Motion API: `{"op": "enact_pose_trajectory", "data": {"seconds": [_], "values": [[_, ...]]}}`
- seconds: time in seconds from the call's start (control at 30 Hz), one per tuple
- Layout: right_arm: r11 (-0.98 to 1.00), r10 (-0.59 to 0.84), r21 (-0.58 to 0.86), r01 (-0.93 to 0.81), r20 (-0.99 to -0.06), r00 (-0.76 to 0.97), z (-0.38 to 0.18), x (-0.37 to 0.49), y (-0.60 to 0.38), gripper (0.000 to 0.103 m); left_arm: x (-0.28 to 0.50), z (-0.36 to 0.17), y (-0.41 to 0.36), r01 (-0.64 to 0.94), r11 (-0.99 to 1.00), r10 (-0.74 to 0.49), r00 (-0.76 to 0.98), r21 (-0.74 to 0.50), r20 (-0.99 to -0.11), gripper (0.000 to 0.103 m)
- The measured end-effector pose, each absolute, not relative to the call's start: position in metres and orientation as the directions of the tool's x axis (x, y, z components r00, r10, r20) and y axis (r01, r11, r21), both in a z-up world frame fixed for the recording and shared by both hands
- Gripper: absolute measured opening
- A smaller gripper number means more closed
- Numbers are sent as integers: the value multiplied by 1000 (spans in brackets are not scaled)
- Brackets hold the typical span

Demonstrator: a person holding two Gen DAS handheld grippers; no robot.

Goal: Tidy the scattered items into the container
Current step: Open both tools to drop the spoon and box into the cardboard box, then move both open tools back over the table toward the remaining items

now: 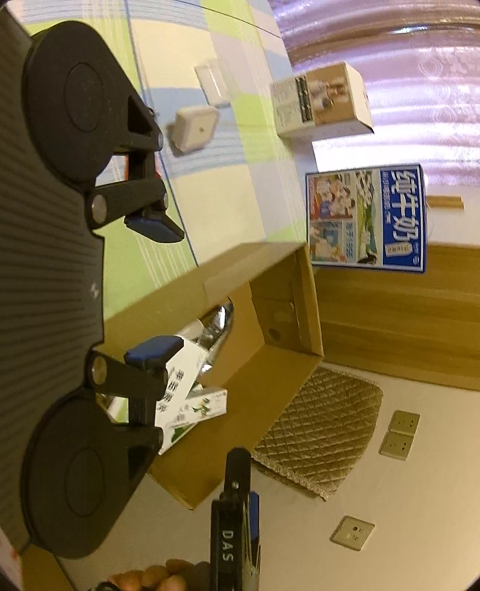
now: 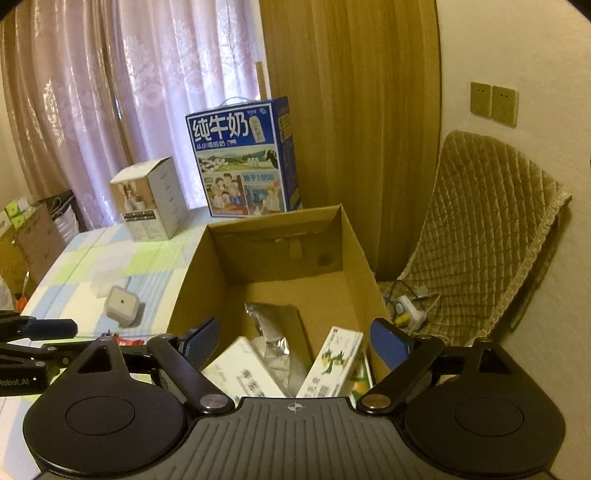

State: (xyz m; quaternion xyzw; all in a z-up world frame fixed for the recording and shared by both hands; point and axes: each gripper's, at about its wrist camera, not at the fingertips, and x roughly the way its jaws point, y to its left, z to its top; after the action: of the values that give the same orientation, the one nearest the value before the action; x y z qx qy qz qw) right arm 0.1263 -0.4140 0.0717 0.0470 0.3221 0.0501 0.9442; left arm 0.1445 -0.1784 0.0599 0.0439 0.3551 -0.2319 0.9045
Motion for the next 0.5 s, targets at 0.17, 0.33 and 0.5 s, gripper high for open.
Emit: {"op": "enact_pose_trajectory", "data": {"seconds": [0.17, 0.33, 0.5], "values": [[990, 138, 118, -83, -611, 779, 76, 113, -396, 91, 129, 59, -154, 426, 901, -369, 649, -84, -666, 59], [987, 160, 109, -118, -609, 777, 81, 103, -371, 94, 116, 59, -128, 397, 914, -346, 657, -84, -670, 66], [982, 190, 108, -156, -605, 773, 84, 98, -346, 97, 104, 60, -101, 362, 929, -319, 673, -79, -668, 76]]}}
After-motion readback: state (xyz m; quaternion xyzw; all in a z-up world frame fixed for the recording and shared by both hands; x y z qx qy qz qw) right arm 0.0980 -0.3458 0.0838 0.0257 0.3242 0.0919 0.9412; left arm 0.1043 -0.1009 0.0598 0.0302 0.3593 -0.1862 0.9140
